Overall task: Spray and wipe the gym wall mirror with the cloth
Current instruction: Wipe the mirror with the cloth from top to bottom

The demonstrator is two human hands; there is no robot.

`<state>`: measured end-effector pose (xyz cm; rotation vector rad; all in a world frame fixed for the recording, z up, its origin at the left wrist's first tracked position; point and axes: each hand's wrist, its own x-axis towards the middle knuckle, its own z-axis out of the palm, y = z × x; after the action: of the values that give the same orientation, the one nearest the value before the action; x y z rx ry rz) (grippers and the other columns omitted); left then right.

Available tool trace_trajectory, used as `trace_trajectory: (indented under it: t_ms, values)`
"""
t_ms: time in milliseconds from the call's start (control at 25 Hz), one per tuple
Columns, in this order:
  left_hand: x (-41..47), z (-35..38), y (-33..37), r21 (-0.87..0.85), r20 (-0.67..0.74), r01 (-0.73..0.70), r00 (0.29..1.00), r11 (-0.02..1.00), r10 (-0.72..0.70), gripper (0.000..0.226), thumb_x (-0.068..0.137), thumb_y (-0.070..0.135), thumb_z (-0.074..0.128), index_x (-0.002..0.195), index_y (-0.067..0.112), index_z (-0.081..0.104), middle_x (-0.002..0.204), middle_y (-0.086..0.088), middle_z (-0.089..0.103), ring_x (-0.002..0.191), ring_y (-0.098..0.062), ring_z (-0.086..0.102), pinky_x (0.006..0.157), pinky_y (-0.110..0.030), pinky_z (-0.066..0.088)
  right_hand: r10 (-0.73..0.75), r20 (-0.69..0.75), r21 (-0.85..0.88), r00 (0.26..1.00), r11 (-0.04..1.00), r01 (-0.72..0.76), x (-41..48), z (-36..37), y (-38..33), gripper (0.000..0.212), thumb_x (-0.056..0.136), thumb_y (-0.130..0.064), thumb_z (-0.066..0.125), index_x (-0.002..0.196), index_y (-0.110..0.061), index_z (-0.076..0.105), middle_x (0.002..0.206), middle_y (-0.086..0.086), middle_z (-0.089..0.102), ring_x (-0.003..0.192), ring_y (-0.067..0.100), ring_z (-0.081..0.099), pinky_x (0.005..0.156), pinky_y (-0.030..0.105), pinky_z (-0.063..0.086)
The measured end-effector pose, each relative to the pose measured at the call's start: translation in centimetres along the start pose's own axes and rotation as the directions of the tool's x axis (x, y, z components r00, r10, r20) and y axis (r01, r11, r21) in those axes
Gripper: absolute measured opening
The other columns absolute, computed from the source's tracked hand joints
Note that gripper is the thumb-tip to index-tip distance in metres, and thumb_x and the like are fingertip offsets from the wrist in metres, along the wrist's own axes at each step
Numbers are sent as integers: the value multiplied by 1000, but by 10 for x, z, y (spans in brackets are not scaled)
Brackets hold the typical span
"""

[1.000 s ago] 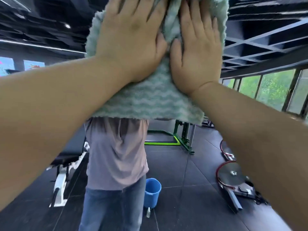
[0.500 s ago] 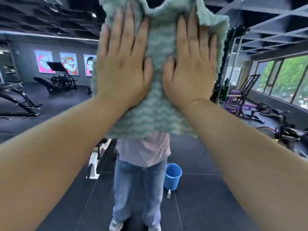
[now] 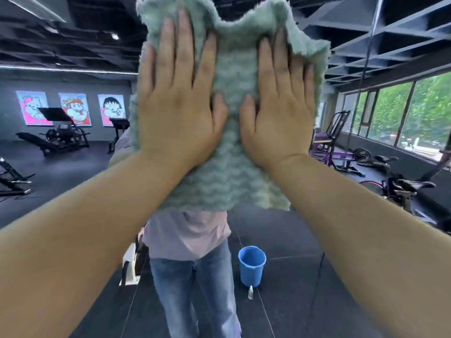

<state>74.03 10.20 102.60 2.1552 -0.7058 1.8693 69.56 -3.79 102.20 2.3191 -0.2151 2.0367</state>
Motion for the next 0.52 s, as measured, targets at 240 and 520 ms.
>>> trace_trajectory:
  t_ms: [240,520]
  values:
    - [-131,13,-9,53,55,-60,997,997,57,63,94,34,35,148,2,27,157,-23,16,146,-36,15,120,-49,8,-176,89,4,980,984,176,-132,14,-23,63,90,-31,40,148,-12,29,149,10,42,140,26,27,122,40,4]
    - [-85,12,-17,9,-92,13,996,1000,-12,57,97,29,34,148,4,30,155,-22,21,145,-36,19,120,-48,12,-214,-42,126,976,968,217,-56,18,-43,61,87,-30,40,146,-12,41,146,6,47,134,28,31,120,42,9]
